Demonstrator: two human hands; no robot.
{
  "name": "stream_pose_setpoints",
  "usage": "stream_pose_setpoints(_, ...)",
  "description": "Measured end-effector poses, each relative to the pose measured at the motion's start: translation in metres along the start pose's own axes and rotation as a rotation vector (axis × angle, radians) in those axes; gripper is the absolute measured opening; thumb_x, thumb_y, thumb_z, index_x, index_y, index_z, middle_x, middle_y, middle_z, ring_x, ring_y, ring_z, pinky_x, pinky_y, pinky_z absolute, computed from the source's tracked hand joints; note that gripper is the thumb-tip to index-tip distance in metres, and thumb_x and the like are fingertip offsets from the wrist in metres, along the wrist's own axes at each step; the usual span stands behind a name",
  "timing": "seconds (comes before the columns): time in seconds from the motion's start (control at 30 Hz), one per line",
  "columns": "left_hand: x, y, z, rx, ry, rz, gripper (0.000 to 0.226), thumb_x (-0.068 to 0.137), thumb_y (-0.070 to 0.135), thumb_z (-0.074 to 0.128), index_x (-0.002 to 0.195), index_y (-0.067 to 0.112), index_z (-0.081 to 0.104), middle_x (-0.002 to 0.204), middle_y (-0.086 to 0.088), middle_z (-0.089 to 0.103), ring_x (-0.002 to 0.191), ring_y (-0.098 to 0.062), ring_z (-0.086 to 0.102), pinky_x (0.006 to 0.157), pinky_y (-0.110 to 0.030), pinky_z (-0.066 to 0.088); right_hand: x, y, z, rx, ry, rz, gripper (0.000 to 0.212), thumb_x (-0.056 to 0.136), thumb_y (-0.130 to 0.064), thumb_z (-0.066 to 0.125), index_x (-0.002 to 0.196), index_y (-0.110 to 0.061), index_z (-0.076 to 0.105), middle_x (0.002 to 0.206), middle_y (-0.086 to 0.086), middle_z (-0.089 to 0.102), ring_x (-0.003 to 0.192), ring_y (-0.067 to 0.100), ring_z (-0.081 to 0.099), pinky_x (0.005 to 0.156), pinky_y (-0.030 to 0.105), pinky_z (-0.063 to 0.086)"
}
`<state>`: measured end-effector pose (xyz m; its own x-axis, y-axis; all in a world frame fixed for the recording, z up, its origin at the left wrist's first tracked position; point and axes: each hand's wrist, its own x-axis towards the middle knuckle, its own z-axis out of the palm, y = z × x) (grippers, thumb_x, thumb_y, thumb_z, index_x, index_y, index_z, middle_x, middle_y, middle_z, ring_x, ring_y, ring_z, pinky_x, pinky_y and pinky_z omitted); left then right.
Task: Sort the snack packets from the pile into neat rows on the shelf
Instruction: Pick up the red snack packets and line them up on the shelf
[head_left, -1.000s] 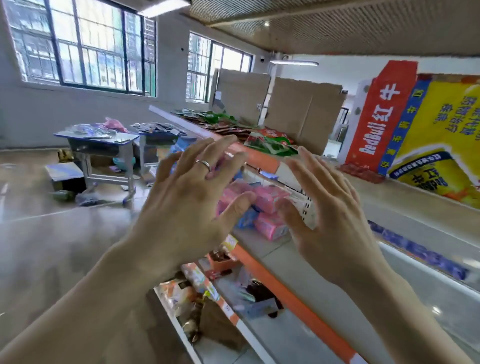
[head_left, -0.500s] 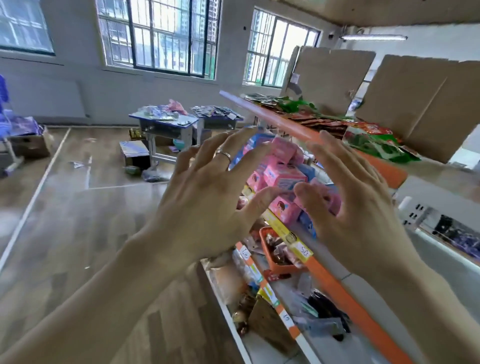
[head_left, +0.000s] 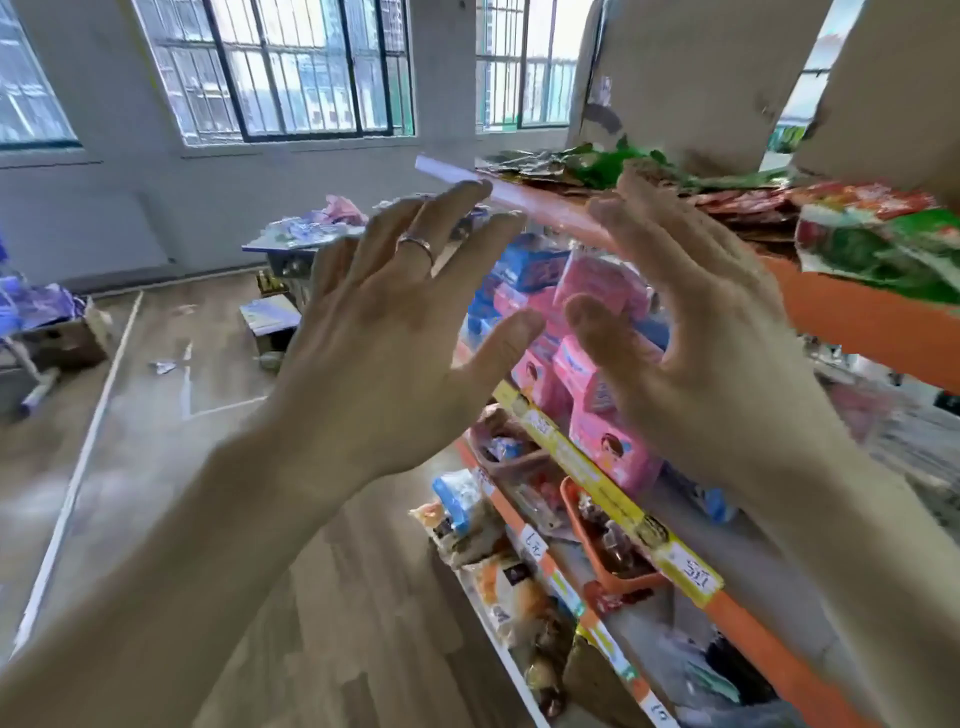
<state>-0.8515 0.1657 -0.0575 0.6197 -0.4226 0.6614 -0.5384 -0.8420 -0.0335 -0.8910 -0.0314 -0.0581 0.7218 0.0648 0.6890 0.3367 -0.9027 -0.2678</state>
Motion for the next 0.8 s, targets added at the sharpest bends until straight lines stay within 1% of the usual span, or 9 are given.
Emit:
stream_pose_setpoints(0.07, 0.026, -0.006, 0.018, -0.012, -0.007, 0.011, 0.065, 0.094, 0.063, 0.027, 0.149, 0.030, 0.037, 0.159, 0.006, 0.029, 0.143, -0.024, 0.029, 0.110, -0.048, 0.029, 0.021, 0.016, 0.007, -0.005, 0.004, 0.021, 0.060, 0.093, -0.049, 0.045, 0.149, -0.027, 0.040, 0.159, -0.005, 0.029, 0.147, 0.016, 0.022, 0.120, 0.043, 0.017)
stream_pose_setpoints(0.1, 0.038, -0.009, 0.026, -0.020, -0.010, 0.014, 0.065, 0.094, 0.064, 0.026, 0.149, 0.030, 0.037, 0.159, 0.006, 0.028, 0.143, -0.024, 0.029, 0.110, -0.049, 0.029, 0.033, 0.022, 0.009, -0.012, 0.009, 0.033, 0.060, 0.093, -0.048, 0.045, 0.148, -0.026, 0.040, 0.159, -0.004, 0.030, 0.147, 0.016, 0.022, 0.120, 0.044, 0.017)
stream_pose_setpoints(0.23, 0.076, -0.020, 0.060, -0.063, -0.032, 0.036, 0.065, 0.094, 0.063, 0.029, 0.148, 0.028, 0.037, 0.159, 0.004, 0.029, 0.142, -0.026, 0.030, 0.109, -0.053, 0.028, 0.068, 0.042, 0.025, -0.030, -0.025, 0.105, 0.058, 0.095, -0.047, 0.046, 0.148, -0.024, 0.038, 0.158, -0.003, 0.032, 0.146, 0.018, 0.023, 0.118, 0.037, 0.011)
stream_pose_setpoints(0.33, 0.093, -0.028, 0.087, -0.095, -0.035, 0.053, 0.065, 0.095, 0.062, 0.032, 0.150, 0.027, 0.035, 0.159, 0.005, 0.028, 0.142, -0.025, 0.029, 0.109, -0.053, 0.027, 0.081, 0.057, 0.040, -0.066, -0.032, 0.126, 0.058, 0.095, -0.046, 0.046, 0.148, -0.023, 0.039, 0.155, -0.003, 0.037, 0.143, 0.018, 0.028, 0.117, 0.037, 0.014)
stream_pose_setpoints(0.43, 0.110, -0.037, 0.109, -0.126, -0.031, 0.092, 0.066, 0.095, 0.063, 0.031, 0.151, 0.028, 0.032, 0.160, 0.006, 0.027, 0.143, -0.025, 0.029, 0.109, -0.052, 0.027, 0.093, 0.070, 0.050, -0.098, -0.034, 0.154, 0.059, 0.094, -0.045, 0.047, 0.149, -0.026, 0.038, 0.157, -0.004, 0.033, 0.145, 0.017, 0.025, 0.119, 0.039, 0.013)
stream_pose_setpoints(0.5, 0.124, -0.042, 0.121, -0.154, -0.021, 0.119, 0.066, 0.095, 0.063, 0.030, 0.151, 0.027, 0.033, 0.159, 0.006, 0.028, 0.142, -0.025, 0.030, 0.108, -0.052, 0.028, 0.103, 0.077, 0.055, -0.112, -0.016, 0.175, 0.059, 0.093, -0.044, 0.048, 0.148, -0.025, 0.039, 0.157, -0.004, 0.034, 0.145, 0.017, 0.025, 0.120, 0.042, 0.016)
stream_pose_setpoints(0.63, 0.161, -0.052, 0.145, -0.223, 0.019, 0.193, 0.067, 0.095, 0.062, 0.029, 0.151, 0.026, 0.033, 0.158, 0.004, 0.029, 0.141, -0.025, 0.030, 0.107, -0.051, 0.029, 0.127, 0.089, 0.059, -0.176, 0.036, 0.207, 0.056, 0.093, -0.044, 0.049, 0.145, -0.023, 0.045, 0.150, -0.005, 0.044, 0.140, 0.016, 0.035, 0.117, 0.043, 0.026)
stream_pose_setpoints(0.73, 0.190, -0.066, 0.164, -0.249, 0.035, 0.275, 0.066, 0.096, 0.061, 0.030, 0.151, 0.026, 0.032, 0.159, 0.004, 0.028, 0.142, -0.025, 0.029, 0.108, -0.050, 0.029, 0.144, 0.098, 0.065, -0.239, 0.096, 0.252, 0.051, 0.094, -0.042, 0.049, 0.141, -0.022, 0.049, 0.138, -0.004, 0.055, 0.129, 0.017, 0.046, 0.110, 0.041, 0.034)
stream_pose_setpoints(0.8, 0.213, -0.076, 0.175, -0.277, 0.027, 0.333, 0.066, 0.095, 0.062, 0.029, 0.151, 0.027, 0.032, 0.159, 0.004, 0.028, 0.143, -0.025, 0.028, 0.109, -0.051, 0.028, 0.158, 0.102, 0.070, -0.274, 0.139, 0.288, 0.048, 0.094, -0.041, 0.050, 0.138, -0.023, 0.052, 0.131, -0.005, 0.060, 0.123, 0.018, 0.050, 0.106, 0.042, 0.038)
